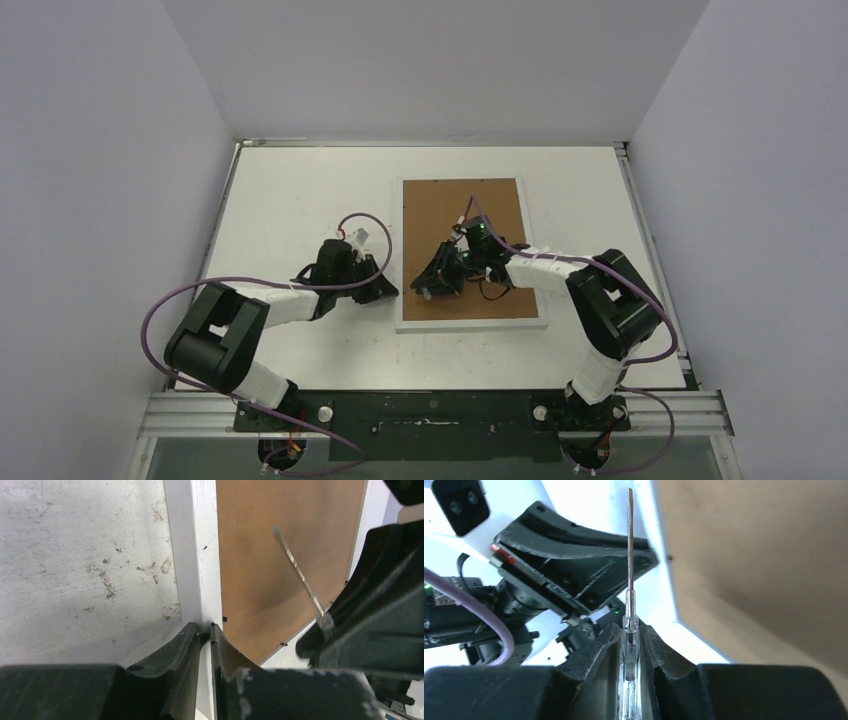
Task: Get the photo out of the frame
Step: Release the photo frame item from the photo frame.
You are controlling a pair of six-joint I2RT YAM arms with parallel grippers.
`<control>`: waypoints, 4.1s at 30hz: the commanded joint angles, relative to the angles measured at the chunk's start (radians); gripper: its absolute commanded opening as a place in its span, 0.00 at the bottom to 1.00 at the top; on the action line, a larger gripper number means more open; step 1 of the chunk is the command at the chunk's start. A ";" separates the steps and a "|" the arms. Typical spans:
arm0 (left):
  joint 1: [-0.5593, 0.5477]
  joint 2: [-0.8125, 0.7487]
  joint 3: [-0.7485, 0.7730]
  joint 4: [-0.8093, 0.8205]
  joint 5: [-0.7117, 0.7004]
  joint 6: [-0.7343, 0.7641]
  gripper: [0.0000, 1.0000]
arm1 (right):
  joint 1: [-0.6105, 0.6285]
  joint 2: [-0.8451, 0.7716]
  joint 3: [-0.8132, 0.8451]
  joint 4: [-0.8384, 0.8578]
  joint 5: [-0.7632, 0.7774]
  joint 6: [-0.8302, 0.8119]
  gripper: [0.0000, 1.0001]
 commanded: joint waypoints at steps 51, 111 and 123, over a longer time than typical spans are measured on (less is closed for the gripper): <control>-0.019 -0.027 -0.010 0.014 -0.006 -0.008 0.14 | 0.119 0.093 0.204 -0.456 0.041 -0.679 0.05; -0.021 -0.037 -0.011 0.012 0.013 -0.002 0.13 | 0.147 0.009 0.153 -0.464 0.119 -0.587 0.05; -0.030 -0.267 0.035 -0.135 -0.040 0.013 0.40 | 0.041 -0.109 0.160 -0.582 0.205 -0.737 0.05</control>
